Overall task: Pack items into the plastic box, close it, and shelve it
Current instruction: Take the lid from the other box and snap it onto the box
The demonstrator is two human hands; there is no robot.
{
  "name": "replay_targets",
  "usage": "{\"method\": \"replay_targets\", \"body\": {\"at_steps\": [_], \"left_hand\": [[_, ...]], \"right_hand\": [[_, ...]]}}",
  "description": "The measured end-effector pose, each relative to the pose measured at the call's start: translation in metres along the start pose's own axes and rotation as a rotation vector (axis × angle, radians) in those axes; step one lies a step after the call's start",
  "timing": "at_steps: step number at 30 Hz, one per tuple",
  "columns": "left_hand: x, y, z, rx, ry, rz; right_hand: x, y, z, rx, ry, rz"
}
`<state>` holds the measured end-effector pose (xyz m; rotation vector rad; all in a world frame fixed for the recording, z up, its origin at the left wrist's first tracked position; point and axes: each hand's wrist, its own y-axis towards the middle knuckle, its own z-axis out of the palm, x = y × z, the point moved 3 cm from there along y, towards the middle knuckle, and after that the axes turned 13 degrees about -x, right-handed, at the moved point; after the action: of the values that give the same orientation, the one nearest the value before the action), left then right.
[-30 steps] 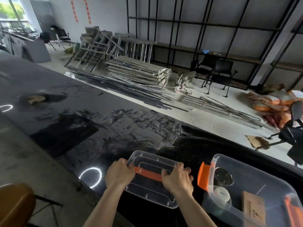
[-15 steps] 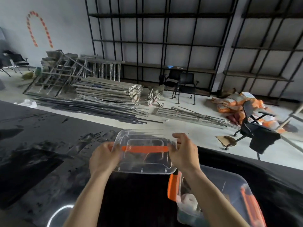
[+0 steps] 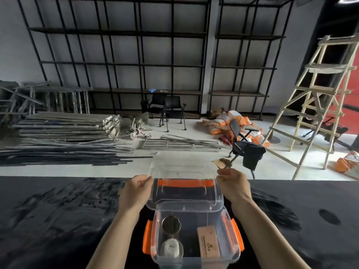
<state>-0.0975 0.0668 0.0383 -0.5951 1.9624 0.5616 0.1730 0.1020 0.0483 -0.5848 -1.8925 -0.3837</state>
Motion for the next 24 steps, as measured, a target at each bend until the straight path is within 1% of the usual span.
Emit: {"method": "replay_targets", "body": {"at_steps": [4,6,8,9,11,15,17,20,22,24], "left_hand": [[-0.011,-0.001,0.006,0.055,-0.280,-0.045],[-0.015,-0.002,0.009,0.092,-0.408,-0.082],[-0.019,-0.006,0.012,0.089,-0.513,-0.124],[-0.019,-0.008,0.013,0.071,-0.560,-0.153],[-0.015,-0.012,0.016,0.029,-0.628,-0.219],[-0.001,-0.021,0.019,-0.030,-0.532,-0.238],[0.004,-0.025,0.021,-0.010,-0.502,-0.193],[0.019,-0.032,0.024,0.016,-0.322,-0.107],[0.031,-0.037,0.026,-0.008,-0.221,-0.079],[0.038,-0.043,0.025,-0.037,-0.163,-0.073]], "right_hand": [[-0.006,0.015,-0.021,-0.037,0.338,0.133],[-0.004,0.020,-0.028,-0.028,0.494,0.194],[-0.004,0.024,-0.032,-0.005,0.570,0.242],[-0.005,0.026,-0.032,0.001,0.568,0.263],[-0.011,0.027,-0.031,0.020,0.521,0.287],[-0.028,0.021,-0.025,0.071,0.310,0.218],[-0.035,0.017,-0.021,0.077,0.193,0.132],[-0.042,0.009,-0.014,0.047,-0.059,-0.060],[-0.047,0.002,-0.012,0.022,-0.218,-0.186],[-0.054,-0.005,-0.011,0.025,-0.285,-0.224]]}}
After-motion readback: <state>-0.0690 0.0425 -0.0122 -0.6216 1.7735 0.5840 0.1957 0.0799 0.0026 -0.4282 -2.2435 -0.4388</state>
